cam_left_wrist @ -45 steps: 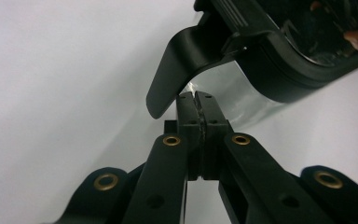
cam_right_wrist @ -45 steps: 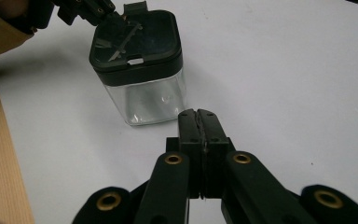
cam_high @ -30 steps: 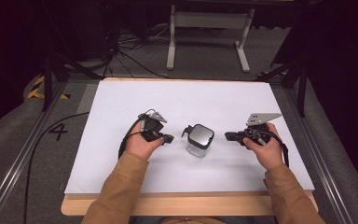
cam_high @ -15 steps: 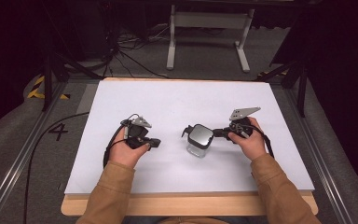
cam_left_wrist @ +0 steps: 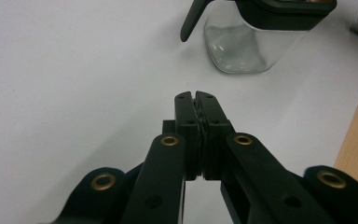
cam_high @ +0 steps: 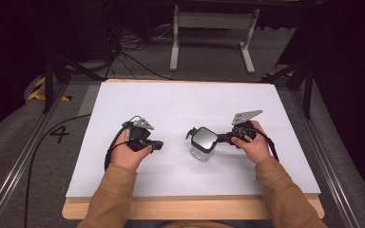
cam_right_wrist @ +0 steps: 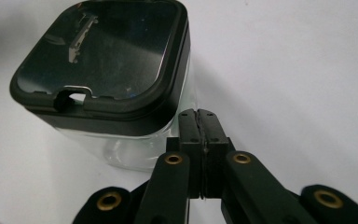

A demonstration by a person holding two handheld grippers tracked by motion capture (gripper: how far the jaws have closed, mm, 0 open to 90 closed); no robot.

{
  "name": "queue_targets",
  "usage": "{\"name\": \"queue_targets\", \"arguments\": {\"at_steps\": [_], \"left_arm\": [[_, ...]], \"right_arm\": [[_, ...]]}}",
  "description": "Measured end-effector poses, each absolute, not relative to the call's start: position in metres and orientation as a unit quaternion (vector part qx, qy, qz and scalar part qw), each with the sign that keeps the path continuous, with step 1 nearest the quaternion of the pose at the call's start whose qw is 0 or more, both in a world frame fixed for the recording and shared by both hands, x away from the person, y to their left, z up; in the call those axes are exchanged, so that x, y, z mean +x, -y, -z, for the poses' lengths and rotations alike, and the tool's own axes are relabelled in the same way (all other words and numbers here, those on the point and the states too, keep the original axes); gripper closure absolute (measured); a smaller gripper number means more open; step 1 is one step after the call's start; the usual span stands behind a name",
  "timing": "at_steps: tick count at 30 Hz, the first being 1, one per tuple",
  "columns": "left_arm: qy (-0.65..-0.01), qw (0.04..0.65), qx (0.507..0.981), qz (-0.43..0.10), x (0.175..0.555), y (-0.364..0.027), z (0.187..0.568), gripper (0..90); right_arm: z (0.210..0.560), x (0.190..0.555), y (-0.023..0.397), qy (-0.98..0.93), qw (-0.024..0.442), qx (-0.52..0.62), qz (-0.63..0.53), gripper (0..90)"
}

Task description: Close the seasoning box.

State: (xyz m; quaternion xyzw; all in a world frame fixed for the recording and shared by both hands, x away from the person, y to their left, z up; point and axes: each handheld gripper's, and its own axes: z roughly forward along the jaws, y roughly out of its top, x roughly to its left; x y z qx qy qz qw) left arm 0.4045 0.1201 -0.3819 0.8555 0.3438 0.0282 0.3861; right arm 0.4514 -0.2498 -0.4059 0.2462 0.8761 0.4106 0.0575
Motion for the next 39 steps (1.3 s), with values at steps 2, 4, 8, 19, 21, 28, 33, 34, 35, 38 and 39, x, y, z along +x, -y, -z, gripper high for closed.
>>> {"name": "queue_targets", "arguments": {"at_steps": [2, 4, 8, 19, 21, 28, 33, 34, 35, 38, 39], "left_arm": [[-0.341, 0.388, 0.856, -0.028, 0.406, -0.118, 0.381, 88.6], [-0.337, 0.388, 0.858, -0.027, 0.41, -0.115, 0.38, 88.6], [-0.331, 0.391, 0.859, -0.024, 0.413, -0.111, 0.379, 88.6], [-0.317, 0.401, 0.859, -0.017, 0.423, -0.099, 0.376, 88.6], [-0.315, 0.402, 0.86, -0.017, 0.424, -0.098, 0.376, 88.5], [-0.319, 0.408, 0.855, -0.02, 0.422, -0.105, 0.372, 87.0], [-0.337, 0.406, 0.849, -0.035, 0.421, -0.121, 0.369, 84.7], [-0.34, 0.407, 0.847, -0.041, 0.422, -0.124, 0.369, 84.3], [-0.347, 0.405, 0.845, -0.041, 0.422, -0.126, 0.368, 83.8], [-0.361, 0.396, 0.842, -0.052, 0.424, -0.135, 0.37, 82.7], [-0.365, 0.394, 0.842, -0.056, 0.426, -0.137, 0.371, 82.2]], "right_arm": [[0.405, 0.448, 0.25, -0.878, 0.057, 0.246, -0.406, 90.0], [0.405, 0.444, 0.25, -0.88, 0.058, 0.244, -0.404, 90.0], [0.406, 0.436, 0.248, -0.885, 0.055, 0.24, -0.395, 90.0], [0.407, 0.408, 0.231, -0.908, 0.044, 0.209, -0.359, 90.0], [0.408, 0.406, 0.23, -0.91, 0.041, 0.206, -0.357, 90.0], [0.39, 0.407, 0.246, -0.899, 0.064, 0.225, -0.371, 90.0], [0.367, 0.41, 0.277, -0.873, 0.111, 0.265, -0.395, 81.9], [0.365, 0.41, 0.283, -0.868, 0.115, 0.275, -0.396, 80.5], [0.363, 0.411, 0.29, -0.863, 0.121, 0.285, -0.398, 78.5], [0.362, 0.413, 0.306, -0.853, 0.138, 0.318, -0.391, 75.5], [0.363, 0.415, 0.313, -0.848, 0.145, 0.332, -0.386, 74.1]]}}
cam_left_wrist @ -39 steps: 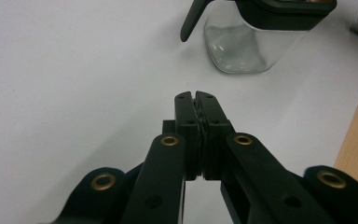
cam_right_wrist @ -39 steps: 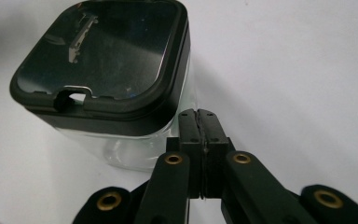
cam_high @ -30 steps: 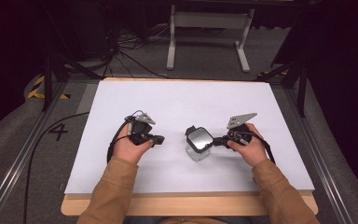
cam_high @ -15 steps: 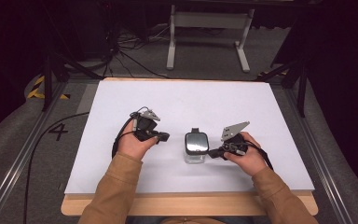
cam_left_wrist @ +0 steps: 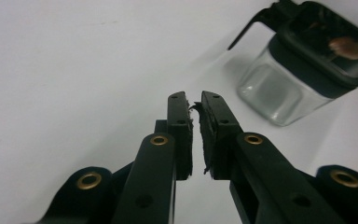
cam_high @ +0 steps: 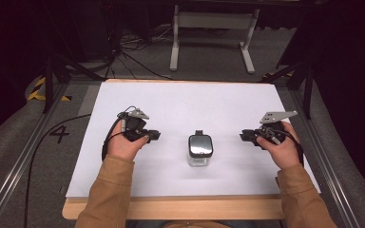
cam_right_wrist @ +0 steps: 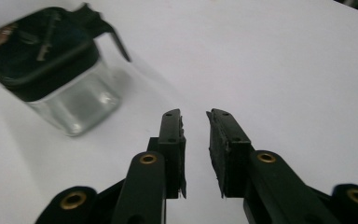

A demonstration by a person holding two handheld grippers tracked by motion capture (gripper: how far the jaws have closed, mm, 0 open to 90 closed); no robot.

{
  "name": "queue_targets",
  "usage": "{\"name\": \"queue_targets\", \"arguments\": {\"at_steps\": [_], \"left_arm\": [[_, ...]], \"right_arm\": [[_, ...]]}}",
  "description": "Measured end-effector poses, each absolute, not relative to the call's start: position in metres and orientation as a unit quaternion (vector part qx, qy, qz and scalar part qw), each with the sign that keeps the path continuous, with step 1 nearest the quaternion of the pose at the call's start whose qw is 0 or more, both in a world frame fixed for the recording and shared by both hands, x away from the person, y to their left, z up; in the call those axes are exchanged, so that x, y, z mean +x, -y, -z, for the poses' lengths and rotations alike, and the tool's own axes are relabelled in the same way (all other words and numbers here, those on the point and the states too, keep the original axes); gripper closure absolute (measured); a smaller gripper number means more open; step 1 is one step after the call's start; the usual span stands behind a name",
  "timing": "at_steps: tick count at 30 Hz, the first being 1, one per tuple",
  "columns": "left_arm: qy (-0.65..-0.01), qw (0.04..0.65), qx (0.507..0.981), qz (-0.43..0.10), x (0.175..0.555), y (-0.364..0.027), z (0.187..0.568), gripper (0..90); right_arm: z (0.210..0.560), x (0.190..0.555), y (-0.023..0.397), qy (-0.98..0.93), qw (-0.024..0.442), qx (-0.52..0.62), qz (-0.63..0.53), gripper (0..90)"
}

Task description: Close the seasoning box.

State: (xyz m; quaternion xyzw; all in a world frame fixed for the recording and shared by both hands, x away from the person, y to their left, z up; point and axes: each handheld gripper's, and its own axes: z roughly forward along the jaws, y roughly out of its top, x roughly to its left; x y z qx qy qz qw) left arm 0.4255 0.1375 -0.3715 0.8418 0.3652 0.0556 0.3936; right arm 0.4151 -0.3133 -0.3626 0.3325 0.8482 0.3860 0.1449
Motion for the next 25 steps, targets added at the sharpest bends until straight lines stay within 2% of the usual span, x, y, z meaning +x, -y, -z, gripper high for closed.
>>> {"name": "queue_targets", "arguments": {"at_steps": [8, 14, 17, 25], "left_arm": [[-0.404, 0.375, 0.833, -0.053, 0.438, -0.156, 0.392, 79.7], [-0.425, 0.36, 0.829, -0.049, 0.446, -0.169, 0.409, 77.3], [-0.432, 0.345, 0.831, -0.063, 0.45, -0.172, 0.416, 71.2], [-0.435, 0.35, 0.828, -0.059, 0.453, -0.175, 0.423, 64.6]], "right_arm": [[0.382, 0.43, 0.353, -0.818, 0.156, 0.424, -0.356, 64.4], [0.404, 0.441, 0.367, -0.81, 0.168, 0.461, -0.322, 53.7], [0.413, 0.444, 0.371, -0.802, 0.165, 0.479, -0.316, 51.6], [0.42, 0.447, 0.376, -0.798, 0.17, 0.484, -0.317, 47.3]]}}
